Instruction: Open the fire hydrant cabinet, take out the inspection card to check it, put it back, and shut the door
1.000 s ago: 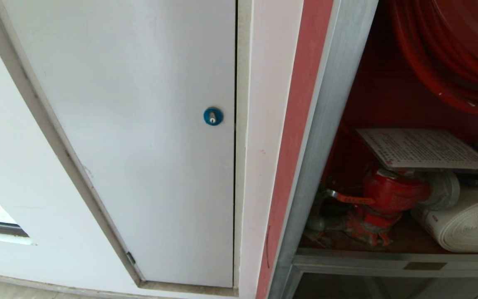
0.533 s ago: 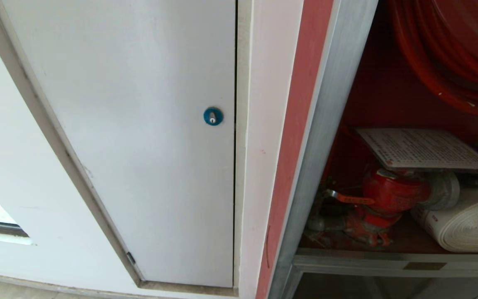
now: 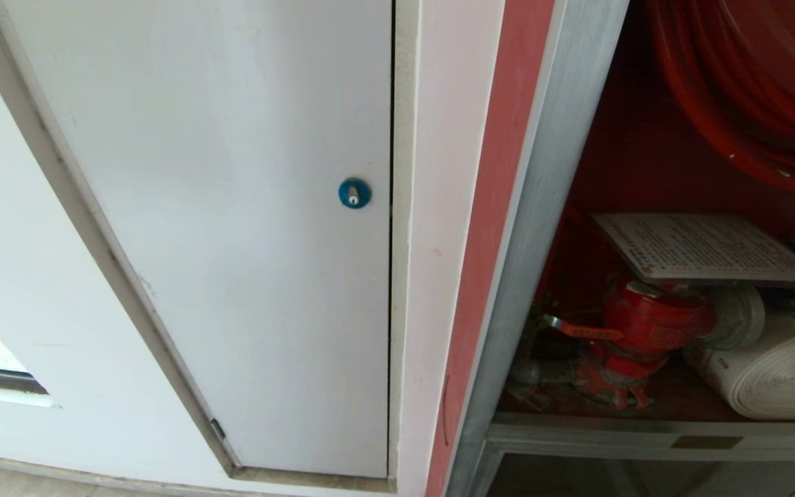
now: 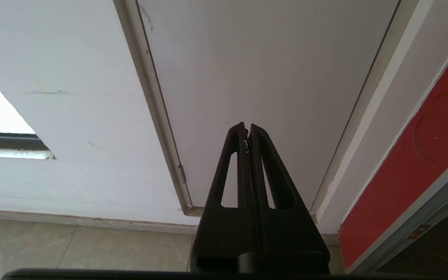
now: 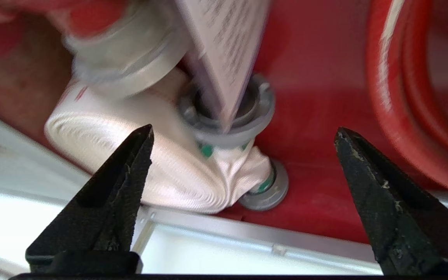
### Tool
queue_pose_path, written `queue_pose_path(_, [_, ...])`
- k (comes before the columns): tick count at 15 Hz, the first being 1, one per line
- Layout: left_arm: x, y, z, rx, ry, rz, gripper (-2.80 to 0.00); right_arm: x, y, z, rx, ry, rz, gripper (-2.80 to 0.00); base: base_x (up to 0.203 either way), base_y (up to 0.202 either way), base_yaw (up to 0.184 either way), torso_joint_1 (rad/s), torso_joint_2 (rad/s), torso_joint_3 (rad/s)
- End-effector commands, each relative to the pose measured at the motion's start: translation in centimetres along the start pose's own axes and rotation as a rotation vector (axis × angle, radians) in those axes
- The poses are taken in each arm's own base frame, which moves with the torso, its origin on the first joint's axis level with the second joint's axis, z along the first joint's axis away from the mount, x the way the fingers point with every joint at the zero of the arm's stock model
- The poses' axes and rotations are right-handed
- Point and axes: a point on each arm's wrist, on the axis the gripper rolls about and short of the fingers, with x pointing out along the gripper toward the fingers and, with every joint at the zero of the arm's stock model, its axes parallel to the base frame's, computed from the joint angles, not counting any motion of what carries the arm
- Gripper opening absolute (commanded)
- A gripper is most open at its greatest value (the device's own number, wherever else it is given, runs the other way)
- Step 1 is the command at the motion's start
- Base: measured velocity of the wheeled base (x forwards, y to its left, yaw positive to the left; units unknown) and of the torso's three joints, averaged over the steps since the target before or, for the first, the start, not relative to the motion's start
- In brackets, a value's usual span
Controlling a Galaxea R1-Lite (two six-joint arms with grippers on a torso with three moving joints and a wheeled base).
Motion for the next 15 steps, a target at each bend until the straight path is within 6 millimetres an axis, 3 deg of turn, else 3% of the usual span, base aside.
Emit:
queue_pose_path(1, [0.0,0.0,0.0,0.000,0.001,0.000,-2.80,1.5,0.2,0.4,-0.010,-0.001,0.009,0.00,0.000,0.000,0.000,0.000,0.00,0.000])
queue_pose_path(15, [0.0,0.0,0.0,0.000,0.001,0.000,-2.80,5.2,-0.4,1.6,0.002,-0.016,-0.027,0.00,0.000,0.000,0.000,0.000,0.00,0.000])
